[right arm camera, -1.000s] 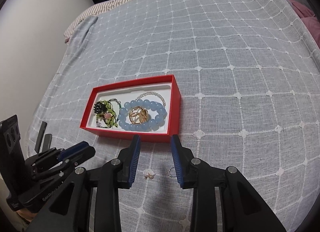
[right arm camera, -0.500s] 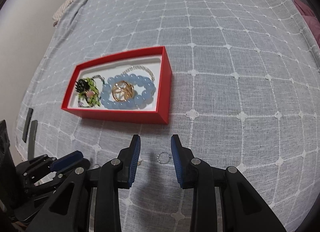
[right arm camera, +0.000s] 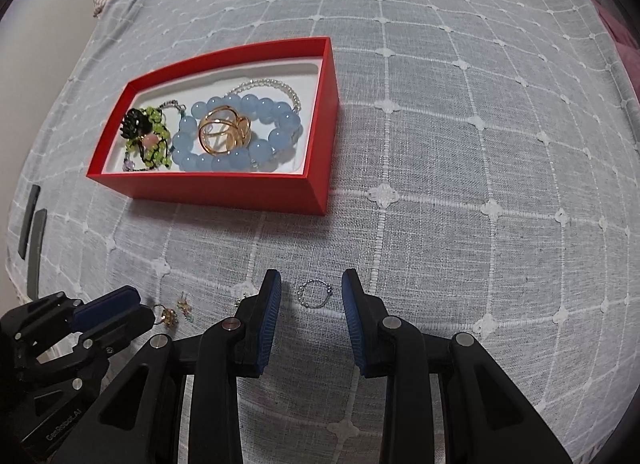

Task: Organize jewelry
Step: 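Move both tools back toward the small earrings and silver ring on the cover, then grasp a small earring with the left tool while the right tool grasps the silver ring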

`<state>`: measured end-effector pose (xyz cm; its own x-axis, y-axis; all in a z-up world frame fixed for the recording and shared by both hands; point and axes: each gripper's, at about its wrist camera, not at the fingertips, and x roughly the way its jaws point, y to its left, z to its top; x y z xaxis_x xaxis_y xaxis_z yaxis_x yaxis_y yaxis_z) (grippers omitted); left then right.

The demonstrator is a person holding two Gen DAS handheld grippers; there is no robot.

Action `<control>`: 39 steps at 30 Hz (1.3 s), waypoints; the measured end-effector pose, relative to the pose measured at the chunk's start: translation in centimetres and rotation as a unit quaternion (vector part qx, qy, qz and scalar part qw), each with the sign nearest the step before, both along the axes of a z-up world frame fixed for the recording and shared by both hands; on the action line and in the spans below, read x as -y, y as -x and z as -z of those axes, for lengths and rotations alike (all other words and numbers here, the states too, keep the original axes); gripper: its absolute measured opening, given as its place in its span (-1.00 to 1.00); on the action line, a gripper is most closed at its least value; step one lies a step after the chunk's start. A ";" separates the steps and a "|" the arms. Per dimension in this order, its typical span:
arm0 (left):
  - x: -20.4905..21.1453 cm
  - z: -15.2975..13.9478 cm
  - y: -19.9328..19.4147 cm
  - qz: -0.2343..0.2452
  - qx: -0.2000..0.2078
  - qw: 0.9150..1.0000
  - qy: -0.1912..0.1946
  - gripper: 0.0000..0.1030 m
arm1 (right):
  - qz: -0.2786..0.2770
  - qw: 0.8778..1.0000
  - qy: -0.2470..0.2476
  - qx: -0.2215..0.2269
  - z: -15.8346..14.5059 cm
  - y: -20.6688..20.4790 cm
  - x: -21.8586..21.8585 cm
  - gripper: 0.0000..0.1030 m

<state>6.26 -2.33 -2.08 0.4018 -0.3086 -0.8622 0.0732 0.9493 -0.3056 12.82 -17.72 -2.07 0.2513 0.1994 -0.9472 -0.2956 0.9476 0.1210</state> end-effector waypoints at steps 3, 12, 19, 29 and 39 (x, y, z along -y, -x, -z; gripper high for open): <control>0.2 0.2 -0.1 0.005 -0.004 1.000 0.001 -0.63 | -0.005 1.000 0.011 0.000 0.3 0.1 -0.4 -0.35; 0.7 0.4 -0.2 0.007 -0.004 1.000 -0.009 -0.66 | -0.009 1.000 0.022 0.004 0.6 -0.1 -0.9 -0.35; 1.7 0.8 -0.2 0.013 0.004 1.000 -0.027 -1.00 | -0.012 1.000 0.026 0.005 0.7 0.2 -1.8 -0.36; 0.5 0.2 -0.2 -0.001 0.016 1.000 -0.013 -1.00 | -0.021 0.999 0.036 0.011 1.2 0.5 -2.6 -0.48; -0.3 -0.1 -0.3 -0.013 0.022 1.000 -0.006 -1.00 | -0.030 0.999 0.038 0.015 1.0 0.8 -3.1 -0.61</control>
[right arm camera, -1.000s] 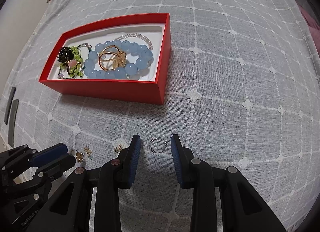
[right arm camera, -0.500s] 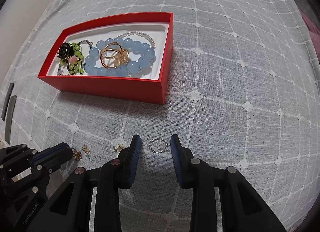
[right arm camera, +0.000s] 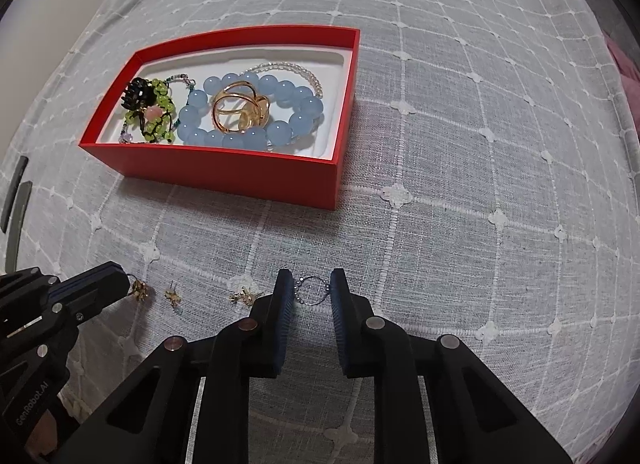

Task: Organize jewelry
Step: 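Grasp a small earring with the left tool while the right tool grasps the silver ring, then carry the earring and silver ring over the red box with both tools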

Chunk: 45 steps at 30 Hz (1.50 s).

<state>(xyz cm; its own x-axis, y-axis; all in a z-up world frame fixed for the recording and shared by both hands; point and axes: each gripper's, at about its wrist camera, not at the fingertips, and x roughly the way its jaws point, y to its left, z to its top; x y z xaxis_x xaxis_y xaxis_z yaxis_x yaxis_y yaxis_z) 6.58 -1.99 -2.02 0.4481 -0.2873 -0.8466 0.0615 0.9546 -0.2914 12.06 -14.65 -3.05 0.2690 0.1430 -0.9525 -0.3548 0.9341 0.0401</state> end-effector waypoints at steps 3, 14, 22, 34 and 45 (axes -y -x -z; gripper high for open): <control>0.0 0.0 0.1 -0.002 0.003 1.000 0.002 -1.00 | 0.001 1.000 -0.005 -0.002 -0.2 -0.1 0.2 -0.61; -1.7 -1.3 0.2 -0.027 0.029 0.999 0.026 -1.00 | 0.007 1.000 -0.025 0.006 -1.6 -0.4 1.7 -0.61; -2.5 -2.3 0.1 -0.038 0.047 0.998 0.036 -1.00 | 0.004 0.999 -0.039 0.015 -2.8 0.2 2.2 -0.61; -3.5 -3.7 -0.3 -0.054 0.078 0.994 0.055 -1.00 | -0.014 0.997 -0.068 0.036 -5.5 1.6 2.0 -0.61; -3.1 -5.6 -0.5 -0.060 0.118 0.991 0.026 -1.00 | -0.014 0.993 -0.093 0.066 -7.3 1.8 2.3 -0.61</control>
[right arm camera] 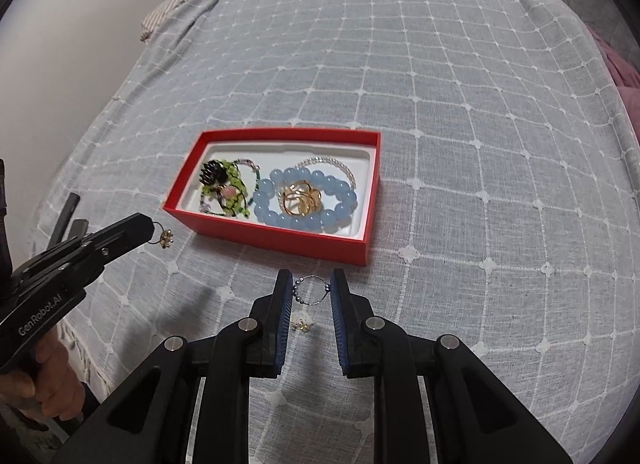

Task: Organize jewelry
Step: 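Carry the earring and silver ring over the red box with both tools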

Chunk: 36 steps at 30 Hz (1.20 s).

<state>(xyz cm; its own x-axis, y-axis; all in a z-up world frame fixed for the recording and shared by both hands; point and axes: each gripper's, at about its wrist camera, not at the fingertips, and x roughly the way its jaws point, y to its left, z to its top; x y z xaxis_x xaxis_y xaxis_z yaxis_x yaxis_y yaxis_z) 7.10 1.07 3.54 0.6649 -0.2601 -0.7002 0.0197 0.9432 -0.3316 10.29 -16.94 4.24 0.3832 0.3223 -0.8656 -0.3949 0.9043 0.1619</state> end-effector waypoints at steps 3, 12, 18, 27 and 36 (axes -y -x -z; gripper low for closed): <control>0.6 -0.5 -0.1 -0.008 0.014 0.999 -0.037 -1.00 | 0.000 1.000 -0.008 0.010 -0.5 0.1 -0.1 -0.61; 1.3 -1.1 -1.2 -0.027 0.031 0.994 -0.098 -1.00 | 0.000 0.999 -0.020 0.034 -1.3 -0.1 -0.3 -0.61; 1.3 -1.4 -1.8 -0.028 0.033 0.994 -0.104 -1.00 | -0.005 0.998 -0.025 0.052 -1.8 -0.1 -0.3 -0.61; 1.9 -2.4 -2.5 -0.019 0.041 0.994 -0.095 -1.00 | -0.009 0.997 -0.039 0.065 -2.3 -0.9 -0.4 -0.61; 2.1 -3.1 -3.8 -0.011 0.036 0.997 -0.067 -1.00 | -0.007 0.996 -0.059 0.070 -2.8 -2.1 -0.2 -0.61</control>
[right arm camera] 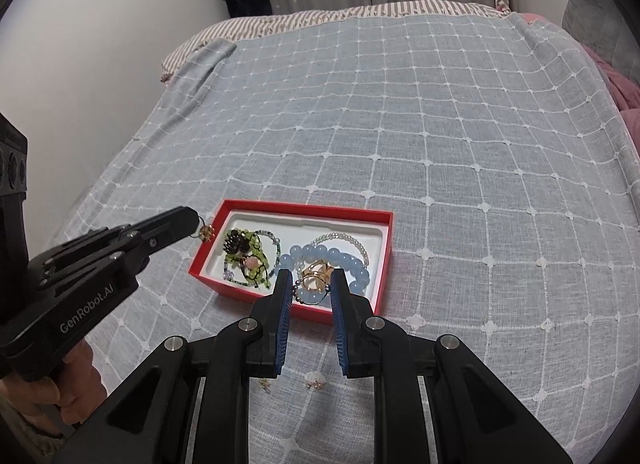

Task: Organize jewelry
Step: 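Carry the earring and silver ring over the red box with both tools, then lower both items into the red box and open both tools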

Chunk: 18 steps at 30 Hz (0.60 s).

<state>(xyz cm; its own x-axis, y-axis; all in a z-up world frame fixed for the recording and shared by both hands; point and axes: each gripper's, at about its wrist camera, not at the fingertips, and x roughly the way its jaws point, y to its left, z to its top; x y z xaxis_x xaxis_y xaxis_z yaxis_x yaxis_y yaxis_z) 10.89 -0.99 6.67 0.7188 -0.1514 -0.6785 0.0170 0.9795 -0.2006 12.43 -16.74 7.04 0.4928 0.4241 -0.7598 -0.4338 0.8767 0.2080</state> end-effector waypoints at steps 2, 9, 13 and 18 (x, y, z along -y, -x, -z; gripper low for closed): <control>0.0 0.2 -0.2 0.000 -0.007 1.000 0.013 -1.00 | 0.000 1.000 -0.007 -0.003 0.0 -0.4 0.1 -0.60; 0.3 0.9 -2.1 0.003 -0.029 0.999 0.039 -1.00 | 0.010 0.999 -0.040 -0.027 0.9 -2.7 0.3 -0.60; 0.1 2.0 -3.4 0.000 -0.043 0.998 0.040 -1.00 | 0.017 0.998 -0.045 -0.044 2.2 -3.9 0.2 -0.60; -0.7 2.9 -4.3 -0.002 -0.050 0.998 0.045 -1.00 | 0.020 0.997 -0.046 -0.057 3.1 -4.9 -0.2 -0.60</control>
